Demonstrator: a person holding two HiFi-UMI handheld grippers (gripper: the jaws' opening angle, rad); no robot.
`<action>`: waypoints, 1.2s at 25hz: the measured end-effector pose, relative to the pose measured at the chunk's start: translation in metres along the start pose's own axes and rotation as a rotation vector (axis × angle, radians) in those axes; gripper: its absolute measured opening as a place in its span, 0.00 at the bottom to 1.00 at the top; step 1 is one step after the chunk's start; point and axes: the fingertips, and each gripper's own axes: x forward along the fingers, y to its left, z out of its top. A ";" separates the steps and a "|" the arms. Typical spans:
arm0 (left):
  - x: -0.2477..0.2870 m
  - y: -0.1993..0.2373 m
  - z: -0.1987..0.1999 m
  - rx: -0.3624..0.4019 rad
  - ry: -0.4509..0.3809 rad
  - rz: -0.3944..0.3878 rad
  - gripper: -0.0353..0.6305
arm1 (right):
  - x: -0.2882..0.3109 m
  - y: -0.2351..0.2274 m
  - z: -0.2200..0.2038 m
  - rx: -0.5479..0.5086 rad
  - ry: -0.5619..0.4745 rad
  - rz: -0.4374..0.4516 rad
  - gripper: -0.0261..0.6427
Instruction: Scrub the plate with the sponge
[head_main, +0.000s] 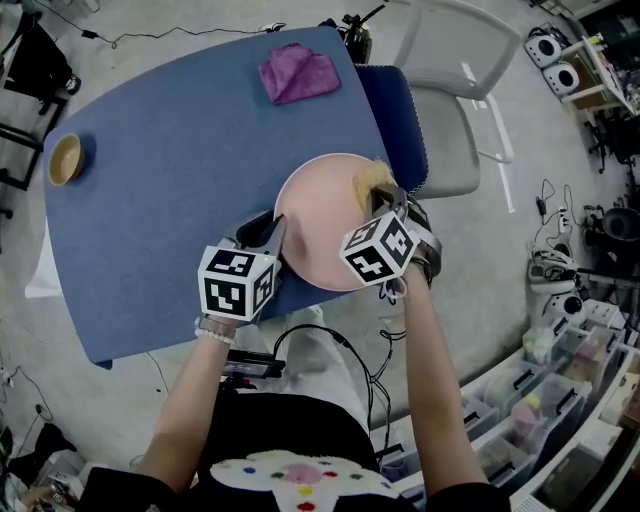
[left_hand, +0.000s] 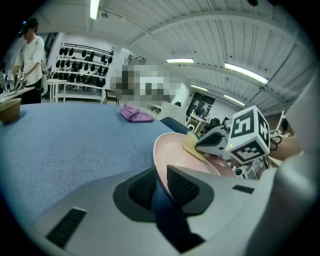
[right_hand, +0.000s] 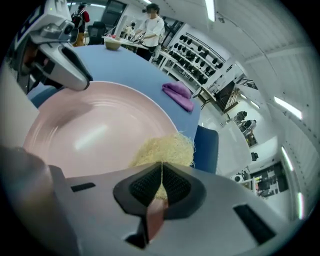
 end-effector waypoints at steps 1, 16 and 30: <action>0.000 0.000 0.000 -0.002 -0.001 0.001 0.17 | -0.001 0.000 -0.003 -0.027 0.016 -0.008 0.06; 0.000 -0.001 -0.001 -0.008 -0.002 0.012 0.16 | -0.038 0.034 -0.050 -0.087 0.088 0.057 0.06; 0.001 0.000 0.000 -0.014 -0.002 0.006 0.16 | -0.079 0.104 -0.038 -0.005 -0.026 0.342 0.06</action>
